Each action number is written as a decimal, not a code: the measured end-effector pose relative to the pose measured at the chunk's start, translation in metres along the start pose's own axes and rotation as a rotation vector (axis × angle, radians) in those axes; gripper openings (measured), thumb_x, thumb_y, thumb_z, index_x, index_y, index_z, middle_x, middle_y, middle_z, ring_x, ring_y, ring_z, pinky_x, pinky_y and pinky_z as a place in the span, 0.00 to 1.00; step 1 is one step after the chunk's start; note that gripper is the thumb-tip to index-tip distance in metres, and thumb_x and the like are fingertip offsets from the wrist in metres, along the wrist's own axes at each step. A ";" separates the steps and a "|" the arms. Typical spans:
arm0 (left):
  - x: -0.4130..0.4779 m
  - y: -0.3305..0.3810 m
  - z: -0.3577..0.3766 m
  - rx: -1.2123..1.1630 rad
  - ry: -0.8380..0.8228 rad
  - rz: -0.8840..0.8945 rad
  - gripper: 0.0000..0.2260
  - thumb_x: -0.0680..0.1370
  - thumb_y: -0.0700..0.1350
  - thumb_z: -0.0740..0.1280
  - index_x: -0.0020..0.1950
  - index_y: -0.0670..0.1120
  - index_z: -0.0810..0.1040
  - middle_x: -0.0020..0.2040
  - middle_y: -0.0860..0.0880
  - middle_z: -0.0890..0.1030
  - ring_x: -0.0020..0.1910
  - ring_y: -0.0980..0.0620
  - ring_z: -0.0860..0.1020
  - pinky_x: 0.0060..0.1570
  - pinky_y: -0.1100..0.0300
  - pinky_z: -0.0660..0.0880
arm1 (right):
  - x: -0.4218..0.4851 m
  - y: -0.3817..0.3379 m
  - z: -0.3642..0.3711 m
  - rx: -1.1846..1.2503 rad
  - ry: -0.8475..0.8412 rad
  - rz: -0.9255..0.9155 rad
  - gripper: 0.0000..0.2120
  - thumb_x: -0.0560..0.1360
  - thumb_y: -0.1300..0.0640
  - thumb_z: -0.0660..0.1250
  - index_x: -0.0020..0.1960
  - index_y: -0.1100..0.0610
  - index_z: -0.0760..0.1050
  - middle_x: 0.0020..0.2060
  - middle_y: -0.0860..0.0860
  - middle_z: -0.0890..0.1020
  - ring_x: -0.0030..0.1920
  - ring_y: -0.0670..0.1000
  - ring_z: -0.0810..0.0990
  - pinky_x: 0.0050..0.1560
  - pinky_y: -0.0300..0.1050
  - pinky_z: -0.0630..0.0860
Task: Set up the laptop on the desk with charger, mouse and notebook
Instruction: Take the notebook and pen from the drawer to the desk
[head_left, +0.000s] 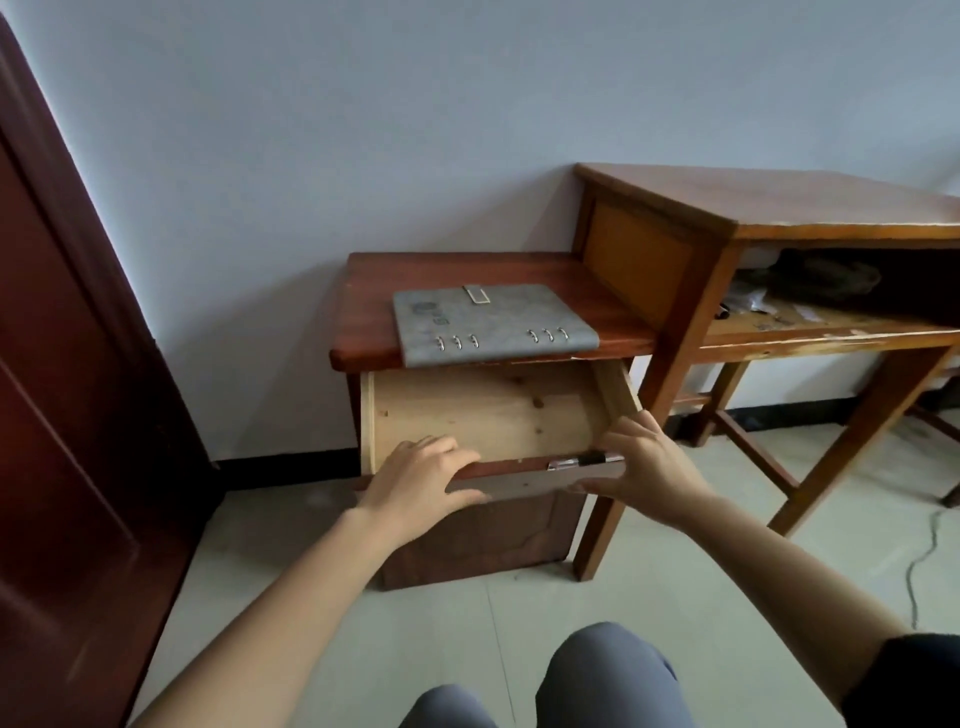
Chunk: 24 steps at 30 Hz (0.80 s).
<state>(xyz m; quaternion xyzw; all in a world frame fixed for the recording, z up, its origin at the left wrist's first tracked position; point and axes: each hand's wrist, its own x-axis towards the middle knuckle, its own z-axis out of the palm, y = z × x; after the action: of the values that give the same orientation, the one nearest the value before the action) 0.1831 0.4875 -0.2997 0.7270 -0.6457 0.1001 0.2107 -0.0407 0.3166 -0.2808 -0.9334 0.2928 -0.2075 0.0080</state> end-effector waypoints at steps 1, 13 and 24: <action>-0.007 -0.001 0.005 -0.018 0.009 -0.008 0.20 0.74 0.57 0.68 0.64 0.51 0.77 0.54 0.51 0.80 0.55 0.50 0.76 0.51 0.57 0.69 | -0.004 -0.001 0.006 -0.015 -0.006 0.001 0.24 0.66 0.39 0.73 0.55 0.54 0.82 0.48 0.48 0.78 0.54 0.51 0.71 0.48 0.46 0.75; -0.024 -0.025 0.029 0.055 0.267 0.043 0.19 0.63 0.51 0.80 0.50 0.47 0.85 0.42 0.51 0.82 0.44 0.52 0.74 0.41 0.55 0.74 | 0.015 -0.001 0.022 -0.288 0.069 -0.188 0.22 0.57 0.51 0.82 0.40 0.61 0.76 0.38 0.57 0.76 0.37 0.59 0.78 0.27 0.48 0.75; -0.039 -0.015 0.048 0.224 0.251 0.081 0.13 0.67 0.52 0.78 0.36 0.46 0.78 0.31 0.51 0.75 0.29 0.53 0.77 0.21 0.61 0.69 | 0.014 -0.002 0.060 -0.146 -0.087 0.152 0.16 0.76 0.45 0.67 0.42 0.57 0.82 0.34 0.51 0.83 0.33 0.52 0.82 0.35 0.45 0.81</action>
<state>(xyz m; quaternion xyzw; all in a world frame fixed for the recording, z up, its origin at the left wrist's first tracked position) 0.1863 0.5026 -0.3615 0.7012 -0.6278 0.2700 0.2032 -0.0055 0.3039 -0.3302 -0.9147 0.3765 -0.1437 -0.0317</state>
